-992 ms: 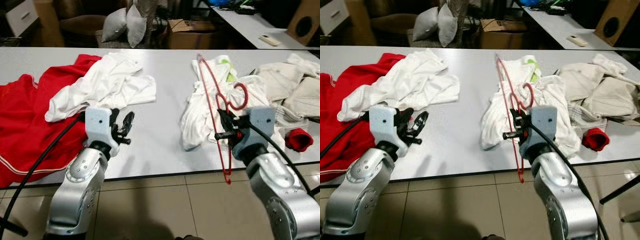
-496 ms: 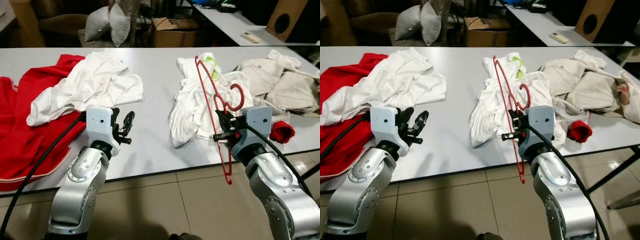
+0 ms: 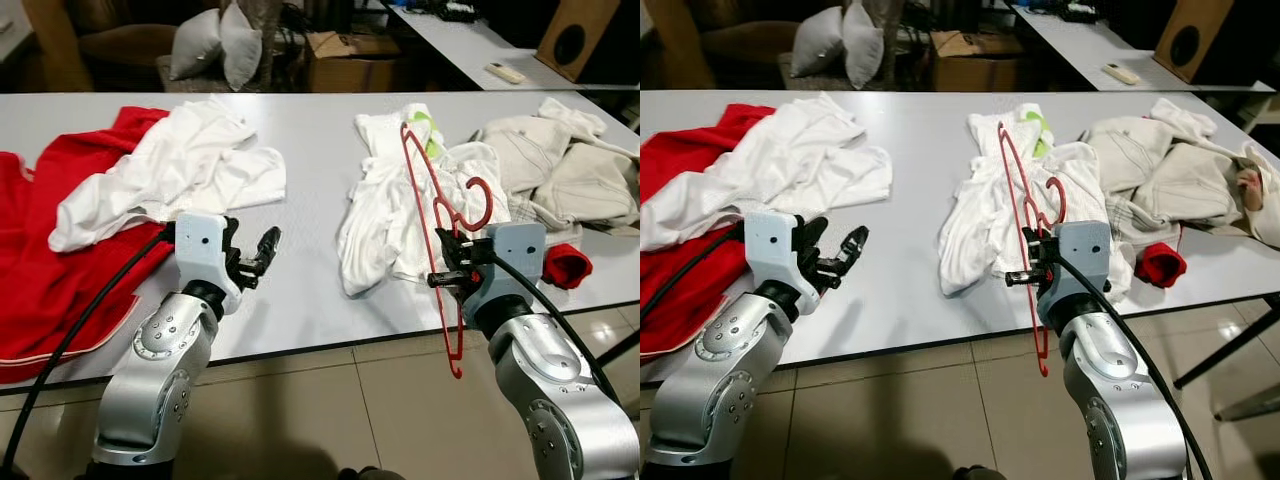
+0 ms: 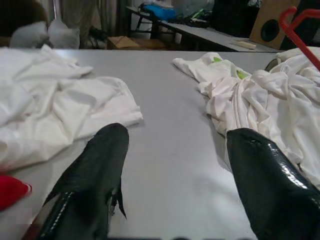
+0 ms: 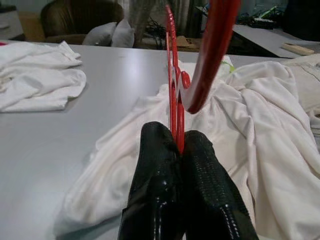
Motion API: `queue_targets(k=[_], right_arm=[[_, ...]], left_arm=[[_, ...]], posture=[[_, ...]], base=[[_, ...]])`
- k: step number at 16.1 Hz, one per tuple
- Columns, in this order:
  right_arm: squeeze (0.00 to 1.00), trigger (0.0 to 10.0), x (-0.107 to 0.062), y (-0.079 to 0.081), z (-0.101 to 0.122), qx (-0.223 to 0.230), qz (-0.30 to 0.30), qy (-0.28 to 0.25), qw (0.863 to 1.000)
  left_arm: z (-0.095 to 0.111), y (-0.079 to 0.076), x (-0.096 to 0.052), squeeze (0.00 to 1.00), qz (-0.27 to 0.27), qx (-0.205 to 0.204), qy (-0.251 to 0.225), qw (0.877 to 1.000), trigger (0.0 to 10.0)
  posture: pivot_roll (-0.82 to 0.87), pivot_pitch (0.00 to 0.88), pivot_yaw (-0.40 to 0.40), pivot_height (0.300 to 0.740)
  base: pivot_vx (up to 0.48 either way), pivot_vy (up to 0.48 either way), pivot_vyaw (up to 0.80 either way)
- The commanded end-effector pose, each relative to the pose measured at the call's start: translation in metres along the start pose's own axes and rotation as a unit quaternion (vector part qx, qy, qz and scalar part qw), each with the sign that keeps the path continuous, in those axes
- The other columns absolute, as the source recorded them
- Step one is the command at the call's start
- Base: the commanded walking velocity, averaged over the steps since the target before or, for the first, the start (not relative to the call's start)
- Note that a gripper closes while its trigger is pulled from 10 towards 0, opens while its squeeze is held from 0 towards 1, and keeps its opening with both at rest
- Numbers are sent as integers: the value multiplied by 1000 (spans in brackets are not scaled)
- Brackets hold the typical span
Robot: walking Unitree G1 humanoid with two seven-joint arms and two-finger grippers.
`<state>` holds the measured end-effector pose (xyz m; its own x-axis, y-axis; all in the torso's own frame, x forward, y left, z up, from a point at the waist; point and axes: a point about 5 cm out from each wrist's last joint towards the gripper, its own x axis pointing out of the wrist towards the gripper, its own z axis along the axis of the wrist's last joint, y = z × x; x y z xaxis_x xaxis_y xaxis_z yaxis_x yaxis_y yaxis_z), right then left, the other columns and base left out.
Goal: Hang hanger
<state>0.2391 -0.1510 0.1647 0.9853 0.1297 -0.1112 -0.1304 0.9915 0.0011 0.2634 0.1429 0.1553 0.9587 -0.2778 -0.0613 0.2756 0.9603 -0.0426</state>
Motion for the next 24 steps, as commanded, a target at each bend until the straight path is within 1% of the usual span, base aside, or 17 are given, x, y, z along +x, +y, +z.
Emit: queue_targets(k=[1, 2, 4, 9, 14, 16, 18, 19, 20, 21, 22, 23, 24], right_arm=[[0, 10000, -1, 2, 7, -2, 1, -18, 1000], [0, 10000, -1, 2, 7, -4, 0, -19, 1000], [0, 10000, -1, 1, 7, 5, -11, -21, 1000], [0, 10000, -3, 1, 8, 7, -18, -22, 1000], [0, 10000, -3, 1, 12, 8, -20, -33, 999], [0, 10000, -3, 2, 13, 7, -16, -36, 999], [0, 10000, -4, -3, 5, -11, -27, -13, 999], [0, 10000, -5, -7, 3, -17, -37, -6, 999], [0, 10000, -5, -12, -1, -45, -46, 3, 998], [0, 10000, -6, -16, -3, -55, -49, 8, 997], [0, 10000, -8, -19, -5, -52, -50, 10, 997], [0, 10000, -13, -25, -9, -31, -49, 13, 998], [0, 10000, -16, -26, -12, -21, -48, 13, 999]], left_arm=[[8, -5, 2, 1000, -11, 6, -17, 1000, 10000], [8, -6, 2, 1000, -14, 3, -19, 1000, 10000], [9, -5, 3, 1000, -9, 16, -21, 1000, 10000], [9, -6, 4, 1000, -12, 27, -20, 999, 10000], [9, -5, 4, 1000, -11, 31, -17, 999, 10000], [9, -4, 4, 1000, -10, 32, -19, 999, 10000], [6, -4, 5, 910, -5, 35, -9, 999, 10000], [6, -4, 5, 749, -10, 37, -9, 999, 10000], [5, -5, 5, 467, -14, 40, -9, 999, 10000], [4, -6, 6, 51, -16, 42, -11, 999, 10000], [3, -6, 6, 4, -17, 41, -10, 999, 10000], [-1, -6, 7, 0, -15, 47, -7, 999, 10000], [-3, -5, 7, 0, -13, 55, -4, 998, 10000]], posture=[[65, 0, -38, 740], [65, 0, -39, 740], [64, 0, -37, 740], [60, 0, -29, 740], [60, 0, -27, 740], [60, 0, -25, 740], [57, 0, -22, 740], [52, 0, -18, 740], [49, 0, -17, 740], [41, 0, -13, 740], [39, 0, -12, 740], [28, 0, -8, 740], [28, 0, -8, 740]], base=[[0, 0, 0], [0, 0, 0], [0, -124, -234], [0, -350, -719], [0, -384, 0], [0, -150, 0], [0, 0, 0], [0, 0, 0], [0, 0, 0], [0, 0, 0], [0, 0, 0], [0, 0, 0], [0, 0, 0]])
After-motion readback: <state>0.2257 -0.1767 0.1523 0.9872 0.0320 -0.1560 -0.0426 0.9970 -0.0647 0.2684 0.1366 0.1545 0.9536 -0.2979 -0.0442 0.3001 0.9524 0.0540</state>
